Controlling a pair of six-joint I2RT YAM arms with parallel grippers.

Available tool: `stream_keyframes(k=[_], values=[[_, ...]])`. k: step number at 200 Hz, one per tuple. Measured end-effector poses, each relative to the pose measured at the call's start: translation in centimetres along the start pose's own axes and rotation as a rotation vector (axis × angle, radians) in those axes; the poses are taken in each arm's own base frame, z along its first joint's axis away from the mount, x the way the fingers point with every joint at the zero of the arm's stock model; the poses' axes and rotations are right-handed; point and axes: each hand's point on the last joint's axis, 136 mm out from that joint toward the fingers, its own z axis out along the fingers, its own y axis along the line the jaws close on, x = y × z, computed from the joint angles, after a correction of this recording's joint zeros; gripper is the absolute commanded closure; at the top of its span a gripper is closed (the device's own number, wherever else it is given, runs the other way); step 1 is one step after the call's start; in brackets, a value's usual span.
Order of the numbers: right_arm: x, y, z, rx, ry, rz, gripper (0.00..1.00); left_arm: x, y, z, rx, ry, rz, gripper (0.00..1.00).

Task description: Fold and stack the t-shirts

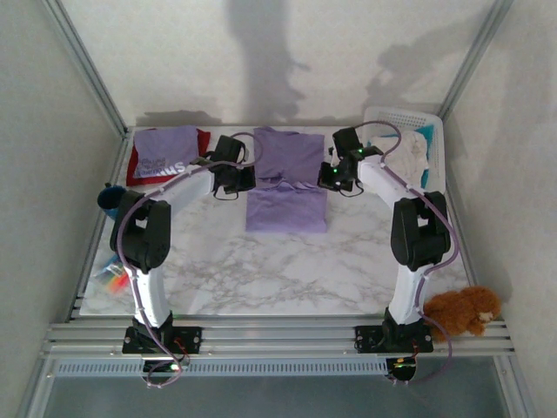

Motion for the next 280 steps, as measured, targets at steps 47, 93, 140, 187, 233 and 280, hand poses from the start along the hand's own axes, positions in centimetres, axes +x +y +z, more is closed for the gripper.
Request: stream_keyframes(k=[47, 93, 140, 187, 233, 280], values=[[-0.5, -0.8, 1.1, 0.004, 0.009, 0.007, 0.82, -0.2, 0.5, 0.6, -0.008, 0.004, -0.004, 0.89], [-4.5, -1.3, 0.4, -0.002, -0.026, 0.002, 0.23, -3.2, 0.8, 1.3, 0.001, -0.030, -0.008, 0.61], [-7.0, 1.0, -4.8, -0.040, -0.126, -0.027, 0.28, -9.2, -2.4, -3.3, 0.074, -0.184, 0.016, 0.61], [2.6, 0.1, -4.3, -0.001, 0.020, 0.007, 0.30, -1.4, -0.1, -3.1, 0.037, -0.059, -0.009, 0.60], [10.6, -1.8, -2.7, 0.068, 0.146, 0.024, 0.34, 6.7, 1.9, -2.5, -0.009, 0.080, -0.023, 0.58], [14.1, -3.5, -0.7, 0.099, 0.210, 0.055, 0.38, 10.1, 2.2, -2.3, -0.028, 0.120, -0.014, 0.57]])
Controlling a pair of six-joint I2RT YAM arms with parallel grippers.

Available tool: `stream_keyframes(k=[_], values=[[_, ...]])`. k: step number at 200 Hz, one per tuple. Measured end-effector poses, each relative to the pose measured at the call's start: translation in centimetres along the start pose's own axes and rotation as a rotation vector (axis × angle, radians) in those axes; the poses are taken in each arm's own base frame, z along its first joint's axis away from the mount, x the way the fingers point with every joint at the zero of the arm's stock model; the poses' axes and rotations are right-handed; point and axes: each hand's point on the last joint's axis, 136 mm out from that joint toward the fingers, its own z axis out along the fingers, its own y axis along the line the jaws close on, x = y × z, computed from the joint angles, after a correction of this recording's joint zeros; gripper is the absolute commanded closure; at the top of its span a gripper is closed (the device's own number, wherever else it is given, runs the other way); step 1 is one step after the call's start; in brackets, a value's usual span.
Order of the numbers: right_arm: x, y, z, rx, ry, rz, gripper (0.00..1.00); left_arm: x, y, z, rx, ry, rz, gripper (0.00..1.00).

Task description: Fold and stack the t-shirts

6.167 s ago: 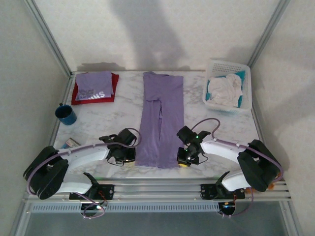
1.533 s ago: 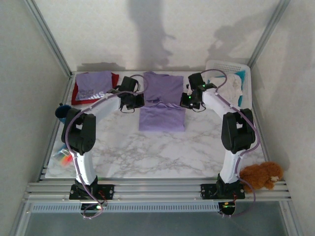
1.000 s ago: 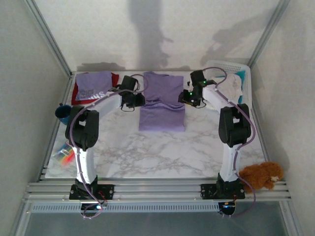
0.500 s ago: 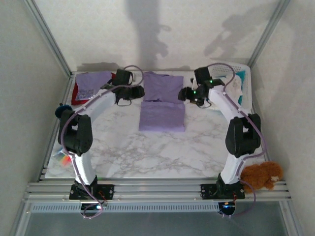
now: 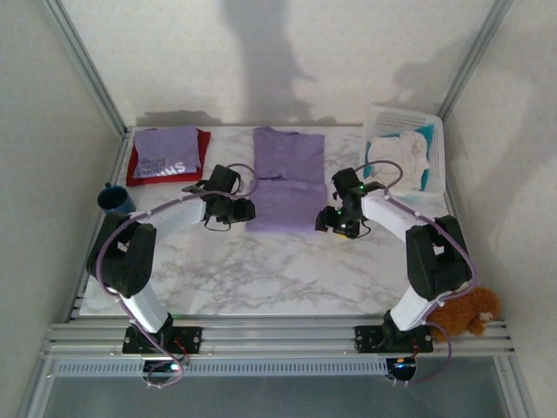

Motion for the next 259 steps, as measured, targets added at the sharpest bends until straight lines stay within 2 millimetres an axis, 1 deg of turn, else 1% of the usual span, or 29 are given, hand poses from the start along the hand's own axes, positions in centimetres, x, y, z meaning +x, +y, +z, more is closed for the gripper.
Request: stream_keyframes(k=[20, 44, 60, 96, 122, 149, 180, 199, 208, 224, 244, 259], values=[[-0.4, 0.4, 0.1, -0.012, -0.020, -0.009, 0.39, 1.1, 0.3, 0.5, -0.013, 0.018, 0.003, 0.57], [-0.9, 0.7, 0.3, -0.019, -0.038, -0.016, 0.45, 2.1, 0.5, 1.0, -0.023, 0.031, 0.005, 0.57], [-1.1, 0.6, 0.9, -0.012, -0.034, -0.016, 0.49, 2.0, 0.4, 1.2, -0.021, 0.026, 0.005, 0.57], [-1.0, -0.4, 3.3, 0.028, 0.005, -0.016, 0.62, 1.7, 0.5, 2.2, -0.021, 0.016, 0.007, 0.57], [-1.2, -0.6, 3.8, 0.046, 0.017, -0.028, 0.70, 1.8, 0.7, 2.9, -0.023, 0.020, 0.006, 0.60], [-1.5, -0.3, 3.8, 0.040, 0.012, -0.042, 0.72, 2.0, 0.6, 3.6, -0.023, 0.026, 0.005, 0.61], [-2.5, 0.4, 3.2, 0.026, -0.014, -0.075, 0.72, 1.9, 0.6, 3.7, -0.026, 0.021, 0.005, 0.63], [-3.0, 0.8, 2.9, 0.020, -0.027, -0.090, 0.70, 2.0, 0.6, 3.7, -0.026, 0.021, 0.004, 0.66], [-3.1, 0.9, 2.7, 0.019, -0.031, -0.097, 0.69, 2.0, 0.5, 3.7, -0.027, 0.020, 0.003, 0.72], [-3.4, 1.0, 2.7, 0.019, -0.035, -0.101, 0.68, 2.0, 0.5, 3.7, -0.033, 0.018, 0.002, 0.74], [-3.6, 0.9, 3.3, 0.026, -0.024, -0.105, 0.69, 1.9, 0.7, 3.7, -0.040, 0.013, 0.001, 0.82], [-3.6, 0.8, 4.0, 0.032, -0.011, -0.109, 0.72, 1.9, 0.7, 3.7, -0.041, 0.011, 0.003, 0.92]])
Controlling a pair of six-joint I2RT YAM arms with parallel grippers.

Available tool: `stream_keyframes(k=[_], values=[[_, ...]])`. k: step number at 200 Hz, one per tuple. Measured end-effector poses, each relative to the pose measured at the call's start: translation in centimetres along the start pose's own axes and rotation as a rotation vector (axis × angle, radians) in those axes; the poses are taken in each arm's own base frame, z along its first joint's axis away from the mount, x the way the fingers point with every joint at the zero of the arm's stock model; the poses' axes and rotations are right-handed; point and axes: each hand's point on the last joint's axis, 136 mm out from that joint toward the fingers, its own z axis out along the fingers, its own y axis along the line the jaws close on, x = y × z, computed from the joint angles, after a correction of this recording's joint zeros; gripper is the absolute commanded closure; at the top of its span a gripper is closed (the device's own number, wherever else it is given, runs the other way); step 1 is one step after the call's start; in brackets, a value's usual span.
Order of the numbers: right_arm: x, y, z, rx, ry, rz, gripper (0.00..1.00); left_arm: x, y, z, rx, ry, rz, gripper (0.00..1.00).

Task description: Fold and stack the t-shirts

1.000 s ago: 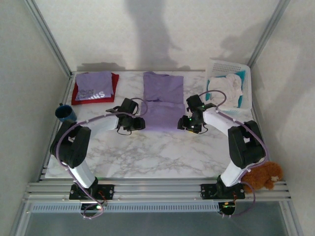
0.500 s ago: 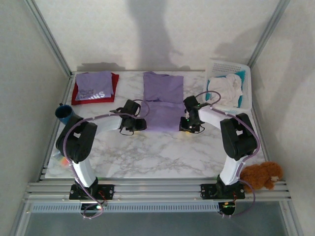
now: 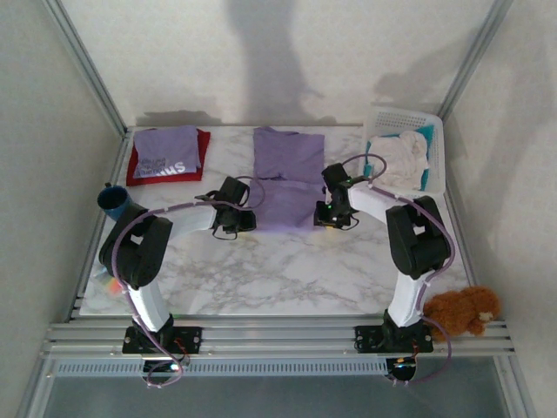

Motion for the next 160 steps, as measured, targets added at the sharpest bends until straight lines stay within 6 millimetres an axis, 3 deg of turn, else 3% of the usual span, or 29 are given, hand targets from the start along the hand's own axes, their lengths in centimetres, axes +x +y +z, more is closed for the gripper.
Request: stream_keyframes(k=[15, 42, 75, 117, 160], values=[[0.1, -0.1, 0.4, 0.002, 0.008, 0.000, 0.82, 0.0, 0.0, 0.0, 0.000, 0.000, 0.002, 1.00], [0.0, 0.1, 0.3, -0.005, 0.000, -0.004, 1.00, 0.0, 0.0, 0.0, 0.001, 0.001, 0.000, 1.00], [1.3, -0.3, 0.1, -0.017, -0.006, 0.011, 1.00, 0.3, -0.2, 0.0, 0.003, 0.005, 0.007, 1.00], [6.4, -0.8, -0.6, -0.045, 0.028, 0.054, 1.00, 3.1, -0.2, -0.8, 0.009, 0.030, 0.019, 1.00], [12.3, 0.0, -1.2, -0.061, 0.083, 0.066, 1.00, 9.3, -0.7, -2.6, 0.028, 0.081, 0.021, 1.00]])
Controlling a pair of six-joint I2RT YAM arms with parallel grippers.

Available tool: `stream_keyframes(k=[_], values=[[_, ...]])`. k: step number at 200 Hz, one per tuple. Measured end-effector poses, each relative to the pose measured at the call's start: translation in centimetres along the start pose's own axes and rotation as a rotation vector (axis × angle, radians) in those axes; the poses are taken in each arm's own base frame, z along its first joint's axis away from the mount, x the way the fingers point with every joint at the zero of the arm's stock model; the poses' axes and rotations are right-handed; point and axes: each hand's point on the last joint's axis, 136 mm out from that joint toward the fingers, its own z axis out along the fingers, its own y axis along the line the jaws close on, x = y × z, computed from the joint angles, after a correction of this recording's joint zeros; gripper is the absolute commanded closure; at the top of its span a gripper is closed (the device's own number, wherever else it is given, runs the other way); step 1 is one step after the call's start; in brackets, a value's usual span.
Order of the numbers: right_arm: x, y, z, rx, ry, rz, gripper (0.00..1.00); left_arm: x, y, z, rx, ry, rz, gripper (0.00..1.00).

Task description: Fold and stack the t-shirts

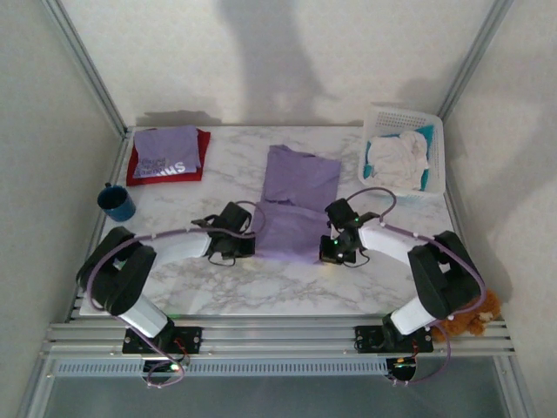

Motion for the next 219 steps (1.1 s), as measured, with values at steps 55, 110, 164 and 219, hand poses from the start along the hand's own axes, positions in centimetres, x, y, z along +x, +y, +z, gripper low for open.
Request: stream_keyframes(k=[55, 110, 164, 219], values=[[6.8, 0.2, -0.3, 0.001, 0.078, 0.019, 1.00, 6.7, 0.4, -2.3, 0.021, 0.050, -0.047, 1.00], [9.3, 0.3, -3.2, -0.032, 0.059, 0.049, 1.00, 7.6, 0.3, -5.6, 0.063, -0.017, -0.139, 1.00], [5.2, 2.8, -8.1, -0.017, -0.055, 0.020, 1.00, 0.0, -3.9, -9.8, 0.074, -0.131, -0.129, 1.00], [-1.0, 2.7, -11.2, 0.015, -0.165, 0.045, 1.00, -9.4, -4.9, -10.5, 0.031, -0.190, -0.074, 1.00]])
